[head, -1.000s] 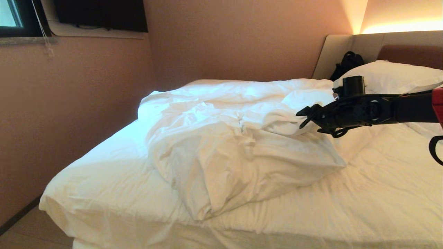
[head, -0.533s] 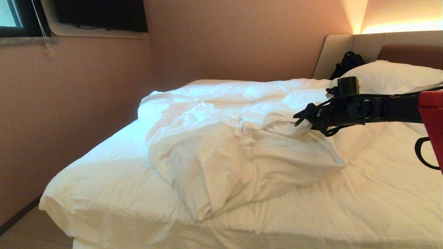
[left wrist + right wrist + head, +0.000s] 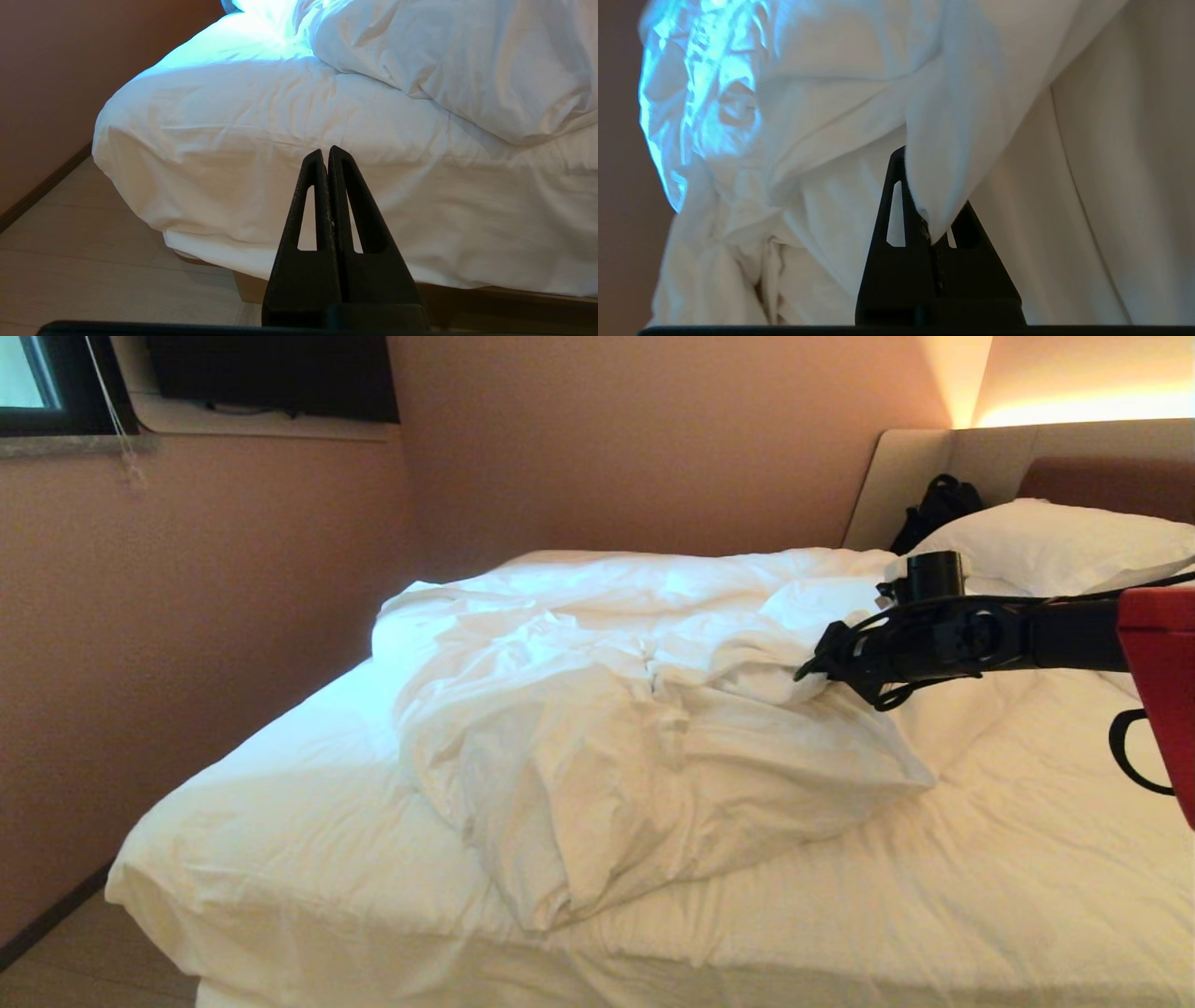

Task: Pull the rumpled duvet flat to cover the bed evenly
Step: Flatten the corners of the folded blanket

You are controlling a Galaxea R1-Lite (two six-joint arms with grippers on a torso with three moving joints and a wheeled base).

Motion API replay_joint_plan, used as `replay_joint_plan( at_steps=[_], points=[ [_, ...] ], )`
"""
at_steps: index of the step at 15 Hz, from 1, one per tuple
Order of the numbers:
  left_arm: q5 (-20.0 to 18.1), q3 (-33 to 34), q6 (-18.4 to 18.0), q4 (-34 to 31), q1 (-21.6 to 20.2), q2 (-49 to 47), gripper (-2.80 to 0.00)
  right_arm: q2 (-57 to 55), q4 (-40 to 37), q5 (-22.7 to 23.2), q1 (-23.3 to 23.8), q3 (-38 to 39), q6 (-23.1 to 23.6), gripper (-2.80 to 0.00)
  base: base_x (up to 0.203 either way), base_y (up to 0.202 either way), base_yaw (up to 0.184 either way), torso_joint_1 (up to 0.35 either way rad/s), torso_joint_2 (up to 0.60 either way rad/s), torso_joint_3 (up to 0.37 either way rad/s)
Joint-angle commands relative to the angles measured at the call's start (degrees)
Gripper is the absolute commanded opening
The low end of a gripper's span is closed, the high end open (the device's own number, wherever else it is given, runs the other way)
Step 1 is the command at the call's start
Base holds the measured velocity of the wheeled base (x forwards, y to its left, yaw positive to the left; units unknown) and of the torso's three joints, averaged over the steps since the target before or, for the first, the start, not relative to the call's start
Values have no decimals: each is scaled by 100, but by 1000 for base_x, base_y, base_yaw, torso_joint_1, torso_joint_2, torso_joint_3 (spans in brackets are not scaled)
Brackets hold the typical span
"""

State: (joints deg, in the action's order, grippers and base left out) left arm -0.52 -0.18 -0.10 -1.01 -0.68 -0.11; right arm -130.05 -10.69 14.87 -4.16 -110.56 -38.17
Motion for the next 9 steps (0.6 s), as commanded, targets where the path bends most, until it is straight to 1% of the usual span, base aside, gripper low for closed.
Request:
replay_joint_plan(
  at_steps=[1, 2, 4, 6, 9],
  points=[
    [0, 1, 1, 5, -2, 2, -280, 263, -18, 7, -5, 11, -71, -280, 0, 0, 0, 0, 0, 0],
    [0, 1, 1, 5, -2, 2, -280, 526, -32, 7, -6, 24, -116, -280, 0, 0, 0, 0, 0, 0],
    [0, 1, 1, -2, -2, 2, -280, 615, -54, 3, -6, 34, -156, -280, 0, 0, 0, 0, 0, 0],
    [0, 1, 1, -3, -2, 2, -280, 1038, -282, -67, -5, 40, -159, -280, 0, 0, 0, 0, 0, 0],
    [0, 1, 1, 5, -2, 2, -280, 2178, -722, -428, 15, 172, -129, -280, 0, 0, 0, 0, 0, 0]
  ],
)
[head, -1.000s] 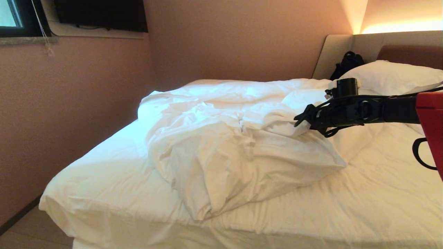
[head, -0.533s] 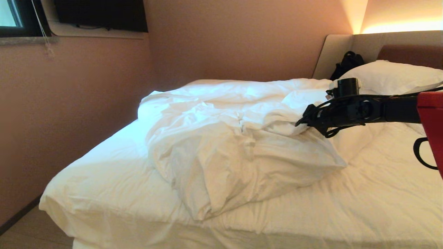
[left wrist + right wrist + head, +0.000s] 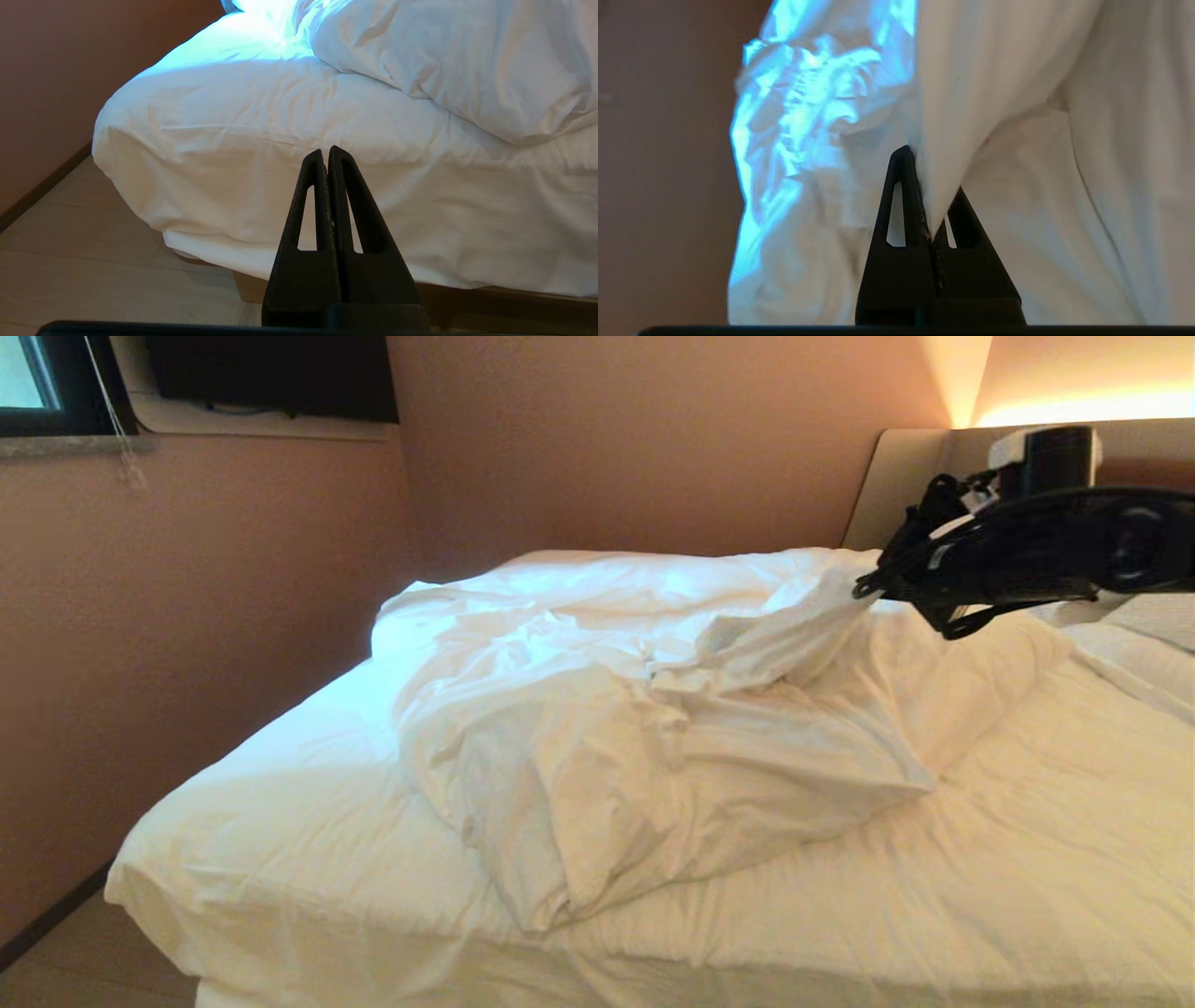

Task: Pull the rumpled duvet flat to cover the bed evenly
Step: Flatten the corners of the folded blanket

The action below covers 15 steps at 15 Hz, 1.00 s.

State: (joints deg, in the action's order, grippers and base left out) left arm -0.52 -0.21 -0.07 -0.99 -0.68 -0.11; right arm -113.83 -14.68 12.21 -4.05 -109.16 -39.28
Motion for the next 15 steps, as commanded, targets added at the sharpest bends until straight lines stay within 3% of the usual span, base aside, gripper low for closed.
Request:
replay_joint_plan(
  at_steps=[1, 6, 15],
  points=[
    [0, 3, -1, -3, -2, 2, -280, 897, -404, -292, 30, 137, 11, -280, 0, 0, 0, 0, 0, 0],
    [0, 3, -1, 2, -2, 2, -280, 1683, -621, -447, 323, 262, 107, -280, 0, 0, 0, 0, 0, 0],
    [0, 3, -1, 2, -2, 2, -280, 3390, -1214, -439, 1265, 452, 212, -280, 0, 0, 0, 0, 0, 0]
  ],
)
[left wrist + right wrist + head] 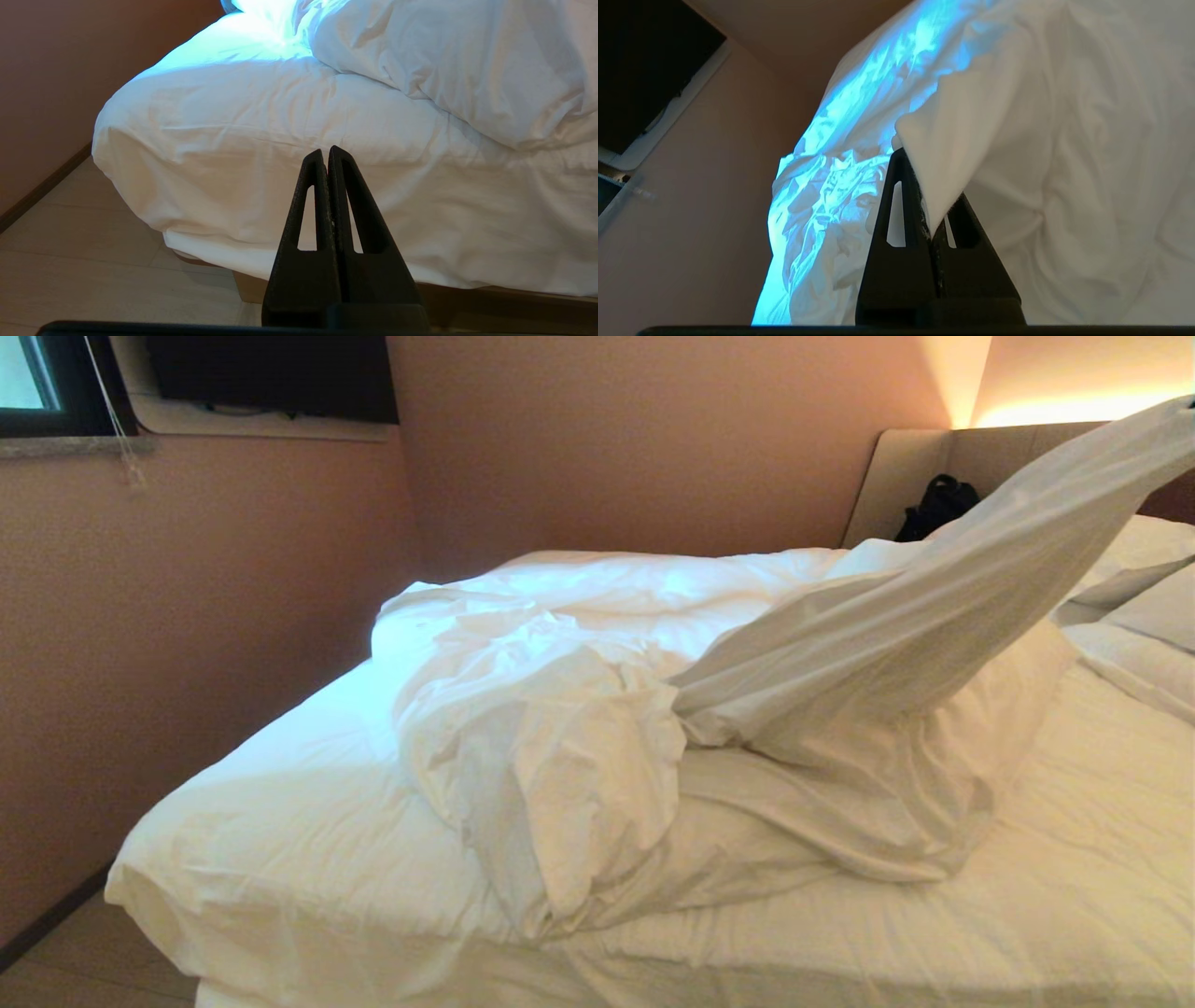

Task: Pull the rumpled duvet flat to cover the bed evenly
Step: Flatten the corners of the folded blanket

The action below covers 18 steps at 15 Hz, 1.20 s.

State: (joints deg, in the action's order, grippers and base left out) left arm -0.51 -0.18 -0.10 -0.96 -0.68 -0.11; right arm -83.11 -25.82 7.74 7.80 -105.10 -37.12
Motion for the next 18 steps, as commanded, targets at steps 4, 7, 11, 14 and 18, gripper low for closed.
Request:
replay_joint_plan(
  at_steps=[4, 7, 11, 14, 18],
  points=[
    [-2, 1, 1, -3, -2, 2, -280, 829, -233, 3, 302, 386, 241, -280, 0, 0, 0, 0, 0, 0],
    [-2, 1, 1, 0, -2, 2, -280, 1463, -281, 0, 356, 1180, 484, -280, 0, 0, 0, 0, 0, 0],
    [-2, 1, 1, 0, -2, 2, -280, 1932, -252, -136, 362, 2396, 812, -280, 0, 0, 0, 0, 0, 0],
    [-2, 1, 1, 0, -2, 2, -280, 1952, -165, -269, 356, 3213, 900, 0, 0, 0, 0, 0, 0, 0],
    [-2, 1, 1, 0, -2, 2, -280, 1888, -438, -229, 229, 3560, 1449, 0, 0, 0, 0, 0, 0, 0]
  ],
)
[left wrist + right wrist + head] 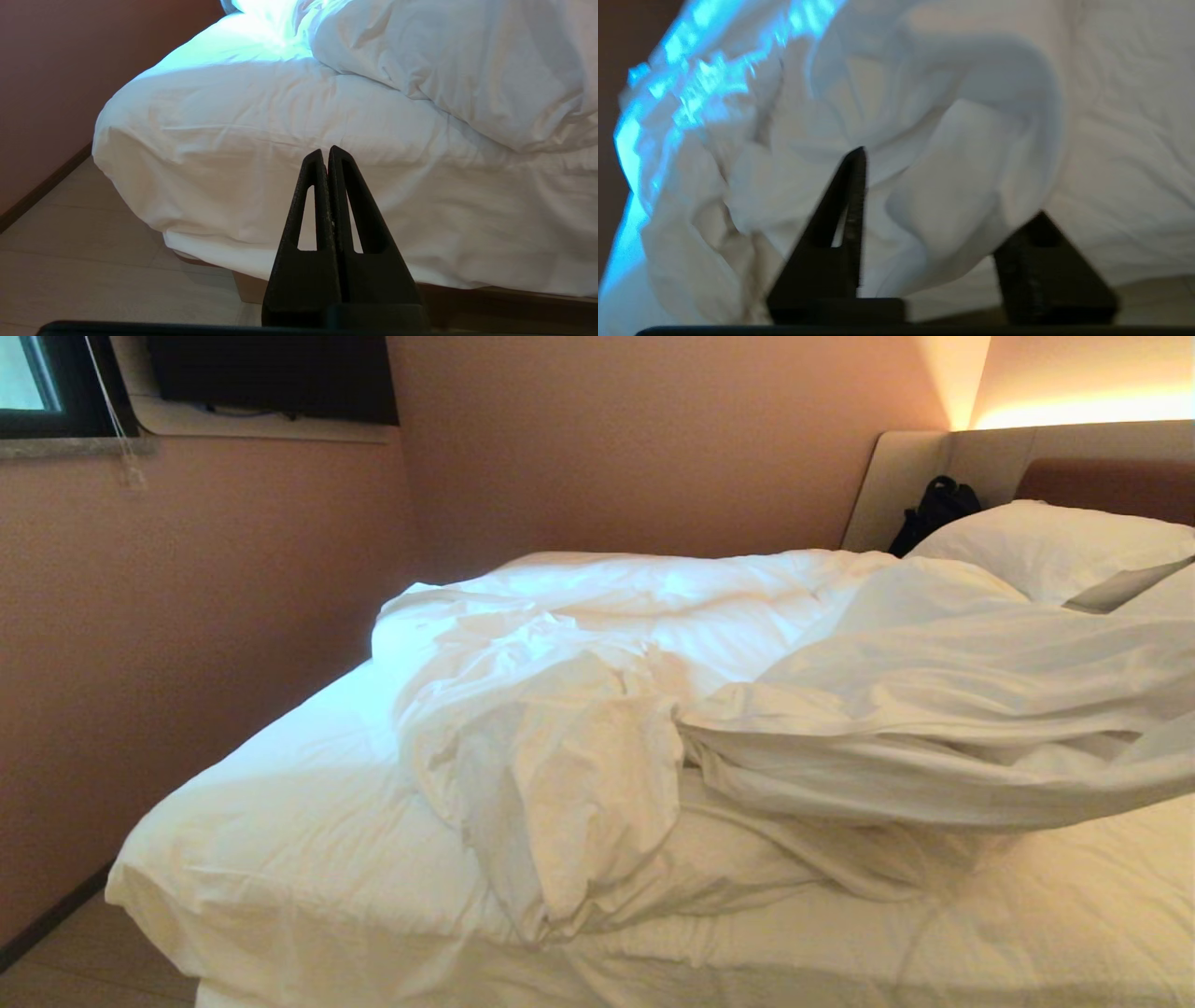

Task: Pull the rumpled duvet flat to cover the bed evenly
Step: Flatten the corners of the folded blanket

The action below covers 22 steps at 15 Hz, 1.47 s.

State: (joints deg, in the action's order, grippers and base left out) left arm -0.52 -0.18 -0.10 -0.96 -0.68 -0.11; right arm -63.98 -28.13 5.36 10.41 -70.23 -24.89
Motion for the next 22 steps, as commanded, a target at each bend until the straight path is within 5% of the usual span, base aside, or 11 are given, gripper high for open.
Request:
replay_joint_plan(
  at_steps=[1, 4, 7, 16, 17, 22],
  points=[
    [0, 1, 1, 0, -2, 2, -280, 73, -294, 20, -95, 184, 363, 0, 0, 0, 0, 0, 0, 0],
    [0, 1, 1, -9, -2, 2, -280, 918, -182, 518, -334, 635, 715, 0, 0, 0, 0, 0, 0, 0],
    [0, 1, 1, 0, -2, 2, -280, 1545, 22, 1591, -457, 609, 854, 0, 0, 0, 0, 0, 0, 0],
    [0, 1, 1, 0, -2, 2, -280, 819, 660, 1937, -461, 458, 664, 0, 0, 0, 0, 0, 0, 0],
    [0, 1, 1, 0, -2, 2, -280, 585, 729, 1935, -461, 459, 627, -280, 0, 0, 0, 0, 0, 0],
    [0, 1, 1, 0, -2, 2, -280, -764, 1144, 1872, -548, 336, 490, -280, 0, 0, 0, 0, 0, 0]
  ],
)
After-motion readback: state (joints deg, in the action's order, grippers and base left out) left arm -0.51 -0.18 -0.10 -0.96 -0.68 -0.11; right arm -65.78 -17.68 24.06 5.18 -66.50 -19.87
